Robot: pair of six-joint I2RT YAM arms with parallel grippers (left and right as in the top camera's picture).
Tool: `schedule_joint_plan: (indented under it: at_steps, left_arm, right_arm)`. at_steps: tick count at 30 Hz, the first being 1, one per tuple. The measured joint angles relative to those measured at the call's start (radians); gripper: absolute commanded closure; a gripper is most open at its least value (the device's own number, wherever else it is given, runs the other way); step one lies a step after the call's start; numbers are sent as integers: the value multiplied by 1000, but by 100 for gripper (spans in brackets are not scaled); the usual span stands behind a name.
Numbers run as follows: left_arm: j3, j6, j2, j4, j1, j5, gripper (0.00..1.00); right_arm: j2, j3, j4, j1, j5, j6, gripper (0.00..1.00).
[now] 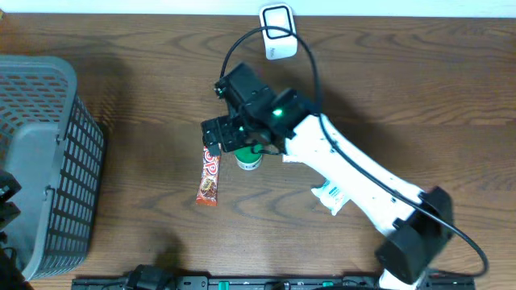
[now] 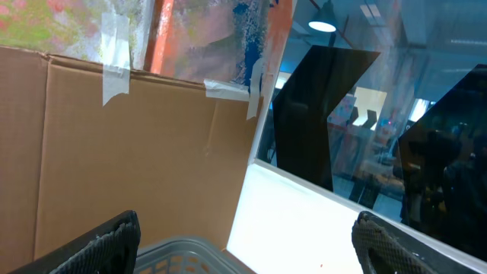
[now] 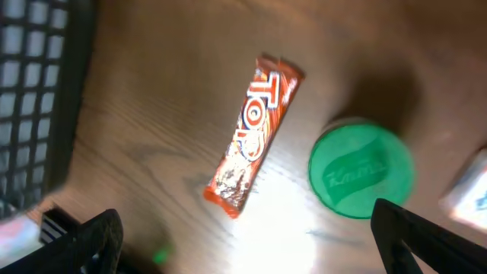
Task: Scan the item barcode
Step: 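Reach right gripper to green-lidded jar and grasp it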
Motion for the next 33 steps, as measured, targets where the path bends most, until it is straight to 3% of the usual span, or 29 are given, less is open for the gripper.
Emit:
schedule_joint_plan:
  at_steps: [5, 12, 20, 33]
  left_arm:
    - [-6, -2, 0, 0, 0, 0, 11]
    - [-29, -23, 0, 3, 0, 12, 10]
    - [-52, -24, -9, 22, 0, 27, 11]
    - [-53, -24, -33, 23, 0, 30, 11]
  right_arm:
    - [41, 0, -17, -67, -72, 183, 1]
    - [40, 2, -126, -158, -65, 272, 1]
    - [74, 4, -193, -136, -4, 363, 1]
    - [206, 5, -117, -73, 37, 462, 1]
